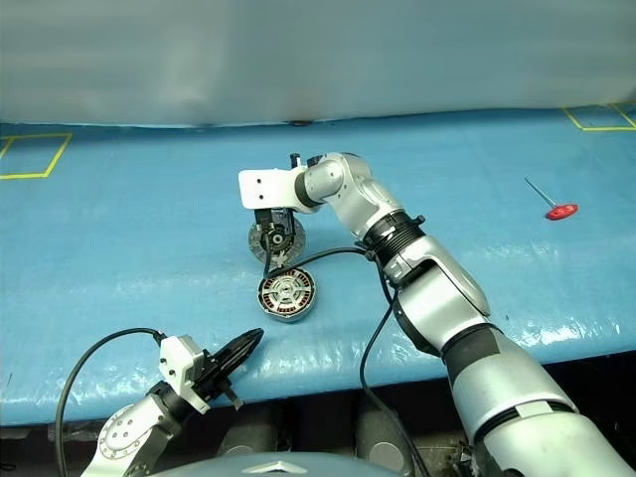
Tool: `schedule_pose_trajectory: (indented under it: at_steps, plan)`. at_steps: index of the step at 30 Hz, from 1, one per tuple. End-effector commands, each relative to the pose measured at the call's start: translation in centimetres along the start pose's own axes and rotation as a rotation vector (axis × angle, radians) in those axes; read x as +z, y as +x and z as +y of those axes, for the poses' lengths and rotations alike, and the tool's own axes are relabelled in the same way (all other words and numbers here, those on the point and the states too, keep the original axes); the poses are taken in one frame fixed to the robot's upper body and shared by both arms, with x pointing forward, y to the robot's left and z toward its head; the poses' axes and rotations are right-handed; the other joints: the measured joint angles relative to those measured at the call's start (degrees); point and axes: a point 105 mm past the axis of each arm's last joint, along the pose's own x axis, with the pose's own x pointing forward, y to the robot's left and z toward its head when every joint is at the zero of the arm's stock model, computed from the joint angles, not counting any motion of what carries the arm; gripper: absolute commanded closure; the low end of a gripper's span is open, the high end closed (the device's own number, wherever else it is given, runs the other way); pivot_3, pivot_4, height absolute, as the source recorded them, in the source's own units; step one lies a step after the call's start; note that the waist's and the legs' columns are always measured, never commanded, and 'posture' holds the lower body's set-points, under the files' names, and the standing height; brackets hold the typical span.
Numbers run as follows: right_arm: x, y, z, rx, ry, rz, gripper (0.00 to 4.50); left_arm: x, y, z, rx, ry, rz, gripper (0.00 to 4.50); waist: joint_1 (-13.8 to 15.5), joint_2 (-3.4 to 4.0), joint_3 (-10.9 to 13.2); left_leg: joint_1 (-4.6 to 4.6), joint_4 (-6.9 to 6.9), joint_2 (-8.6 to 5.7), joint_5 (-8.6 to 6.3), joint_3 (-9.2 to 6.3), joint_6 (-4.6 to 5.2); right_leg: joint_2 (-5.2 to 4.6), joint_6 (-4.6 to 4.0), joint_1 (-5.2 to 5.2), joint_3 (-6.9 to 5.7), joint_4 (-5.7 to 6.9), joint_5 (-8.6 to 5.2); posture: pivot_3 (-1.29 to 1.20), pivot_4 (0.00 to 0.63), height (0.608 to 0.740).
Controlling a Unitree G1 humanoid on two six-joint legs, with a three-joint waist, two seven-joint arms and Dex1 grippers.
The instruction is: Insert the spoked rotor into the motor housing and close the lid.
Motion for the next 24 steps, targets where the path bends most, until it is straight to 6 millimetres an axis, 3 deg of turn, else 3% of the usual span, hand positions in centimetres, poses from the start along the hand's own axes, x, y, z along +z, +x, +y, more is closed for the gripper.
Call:
schedule_pose_trajectory:
  at_steps: [1, 6, 17, 24]
  plan:
    - [1.5, -1.0, -0.3, 0.027, -0.022, -0.045, 4.5, 0.9, 0.1, -0.2, -0.014, 0.033, -0.03, 4.49, 0.0, 0.0, 0.0, 0.0, 0.0, 0.0, 0.0, 0.0, 0.0, 0.0, 0.02, 0.0, 0.0, 0.0, 0.01, 0.0, 0.15, 0.74]
    - [1.0, -0.7, -0.2, -0.011, -0.014, -0.021, 4.5, 0.9, 0.2, 0.0, -0.017, 0.038, -0.03, 4.49, 0.0, 0.0, 0.0, 0.03, 0.01, 0.0, 0.0, 0.0, 0.0, -0.02, 0.06, 0.03, 0.0, 0.02, 0.04, 0.0, 0.15, 0.74]
    - [1.4, -1.5, 2.9, 0.205, -0.006, -0.022, 4.5, 0.9, 0.3, 0.1, -0.011, 0.035, -0.025, 4.49, 0.0, 0.0, 0.0, 0.04, 0.02, -0.02, 0.0, -0.02, 0.0, 0.07, 0.13, 0.06, -0.02, 0.01, 0.08, 0.0, 0.15, 0.74]
    - [2.0, -2.0, 3.3, 0.235, -0.006, -0.034, 4.5, 0.8, 0.5, 0.0, -0.017, 0.034, -0.026, 4.49, 0.0, 0.01, 0.0, 0.15, 0.03, -0.02, 0.0, -0.04, 0.0, 0.1, 0.12, 0.14, -0.04, 0.04, 0.08, 0.0, 0.15, 0.74]
